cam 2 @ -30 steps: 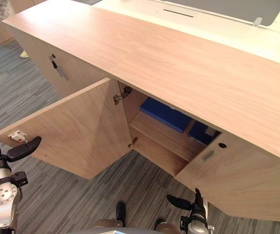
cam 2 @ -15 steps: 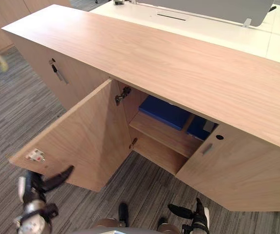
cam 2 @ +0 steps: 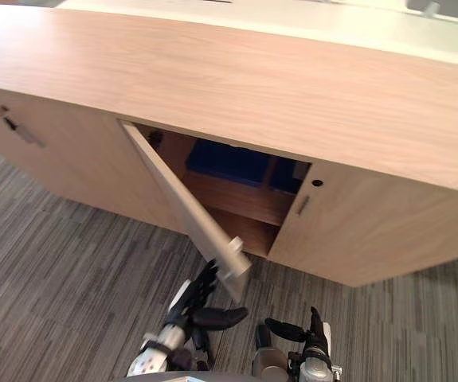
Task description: Walk over to the cabinet, pick up the folder, carry it to the office cabinet, place the folder inside the office cabinet, then close the office cabinet door
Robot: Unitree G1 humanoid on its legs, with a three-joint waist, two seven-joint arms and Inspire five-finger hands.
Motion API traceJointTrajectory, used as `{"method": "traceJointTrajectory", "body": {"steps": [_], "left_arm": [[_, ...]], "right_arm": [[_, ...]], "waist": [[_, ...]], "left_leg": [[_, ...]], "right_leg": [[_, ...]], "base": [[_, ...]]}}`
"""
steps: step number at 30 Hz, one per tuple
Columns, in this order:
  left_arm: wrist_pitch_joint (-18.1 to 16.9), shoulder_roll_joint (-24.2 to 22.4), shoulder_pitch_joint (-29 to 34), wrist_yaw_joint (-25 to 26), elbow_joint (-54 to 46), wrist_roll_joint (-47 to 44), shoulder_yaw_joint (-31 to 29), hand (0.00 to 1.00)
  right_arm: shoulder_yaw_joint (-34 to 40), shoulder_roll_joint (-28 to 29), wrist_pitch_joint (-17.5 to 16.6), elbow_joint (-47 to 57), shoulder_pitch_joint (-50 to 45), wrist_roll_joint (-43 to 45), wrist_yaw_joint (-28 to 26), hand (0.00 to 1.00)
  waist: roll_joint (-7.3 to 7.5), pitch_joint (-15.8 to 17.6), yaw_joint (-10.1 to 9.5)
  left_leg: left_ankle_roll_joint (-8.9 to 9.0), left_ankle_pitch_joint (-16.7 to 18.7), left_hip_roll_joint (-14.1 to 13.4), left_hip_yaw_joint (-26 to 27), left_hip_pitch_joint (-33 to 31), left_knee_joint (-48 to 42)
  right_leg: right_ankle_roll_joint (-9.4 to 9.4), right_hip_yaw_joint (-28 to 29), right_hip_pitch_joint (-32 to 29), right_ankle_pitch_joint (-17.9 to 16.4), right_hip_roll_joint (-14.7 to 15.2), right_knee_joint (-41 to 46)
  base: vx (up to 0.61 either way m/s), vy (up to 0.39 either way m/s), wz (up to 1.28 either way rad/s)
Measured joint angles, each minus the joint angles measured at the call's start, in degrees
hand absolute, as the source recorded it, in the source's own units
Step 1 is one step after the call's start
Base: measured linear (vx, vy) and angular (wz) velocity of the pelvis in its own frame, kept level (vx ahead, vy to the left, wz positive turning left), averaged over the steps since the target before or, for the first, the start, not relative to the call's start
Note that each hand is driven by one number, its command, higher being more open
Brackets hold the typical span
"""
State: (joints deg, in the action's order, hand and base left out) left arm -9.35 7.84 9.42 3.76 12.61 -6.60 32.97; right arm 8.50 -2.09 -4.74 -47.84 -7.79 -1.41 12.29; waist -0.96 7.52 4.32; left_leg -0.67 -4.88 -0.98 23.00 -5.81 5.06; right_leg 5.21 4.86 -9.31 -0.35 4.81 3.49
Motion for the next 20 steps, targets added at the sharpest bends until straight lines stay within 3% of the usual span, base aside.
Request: {"method": "traceJointTrajectory", "body": {"steps": [1, 3, 5, 7, 8, 15, 20], "left_arm": [[0.02, -0.28, -4.86, 0.19, 1.55, 1.14, 0.78, 1.0], [0.32, -0.23, -7.89, 0.92, 2.38, 2.17, 0.45, 1.0], [0.7, 0.04, -11.48, 1.66, 4.33, 2.79, -3.31, 1.0], [1.5, 0.95, -14.09, 4.07, 6.48, 6.06, -10.4, 1.0], [3.23, 2.43, -17.85, 7.92, 8.85, 8.39, -20.98, 1.0], [3.59, 3.28, -16.33, 9.5, 9.77, 8.42, -25.59, 1.0], [3.48, 3.19, -9.83, 7.55, 9.97, 7.97, -27.28, 1.0]], "right_arm": [[-0.35, 0.07, 0.09, -0.03, 0.38, 0.03, 0.04, 1.0], [-0.66, 0.13, 0.12, -0.02, 0.69, 0.04, 0.05, 1.0], [-1.27, 0.06, 0.13, -0.03, 1.15, 0.06, 0.08, 1.0], [-1.27, 0.01, 0.21, -0.06, 1.67, 0.09, 0.05, 1.0], [0.09, -0.68, 0.31, -0.25, 1.72, 0.25, -0.2, 1.0], [3.51, -2.7, 1.76, -3.84, -0.42, 1.43, -1.39, 1.0], [4.68, -2.56, 2.07, -4.11, -1.78, 2.01, -1.64, 1.0]], "waist": [[-0.02, -0.01, 0.91], [-0.03, -0.01, 1.87], [-0.07, 0.0, 2.98], [-0.13, 0.03, 4.57], [-0.45, 0.18, 5.92], [-2.14, 0.84, 6.0], [-2.3, 0.77, 5.89]], "left_leg": [[-0.2, 0.01, 0.14, 1.34, 0.39, -0.02], [-0.31, 0.17, 0.24, 1.79, 0.71, -0.02], [-0.31, 0.67, 0.21, 3.57, 1.44, -0.03], [0.03, 1.0, 0.15, 4.42, 2.56, -0.03], [0.56, 1.38, -0.14, 4.67, 3.4, -0.02], [0.94, 1.6, -0.38, 3.99, 4.43, 0.28], [1.33, 1.87, -0.87, 3.69, 5.32, 0.29]], "right_leg": [[0.12, 1.54, 0.08, 0.88, -0.06, -0.79], [0.15, 2.75, 0.07, 1.41, -0.18, -1.42], [0.35, 5.13, 0.08, 2.32, -0.39, -2.24], [0.44, 7.74, 0.04, 3.0, -0.61, -2.57], [0.35, 8.97, 0.23, 3.74, -0.78, -2.81], [-0.57, 7.37, 1.99, 4.11, -0.75, -4.46], [-1.07, 6.92, 3.43, 3.91, -0.97, -5.52]], "base": [[0.08, 0.023, -0.57], [0.07, 0.001, -0.49], [0.07, -0.014, -0.68], [0.0, -0.053, -0.75], [-0.06, -0.09, -0.52], [-0.05, -0.049, 0.01], [0.01, -0.026, 0.01]]}}
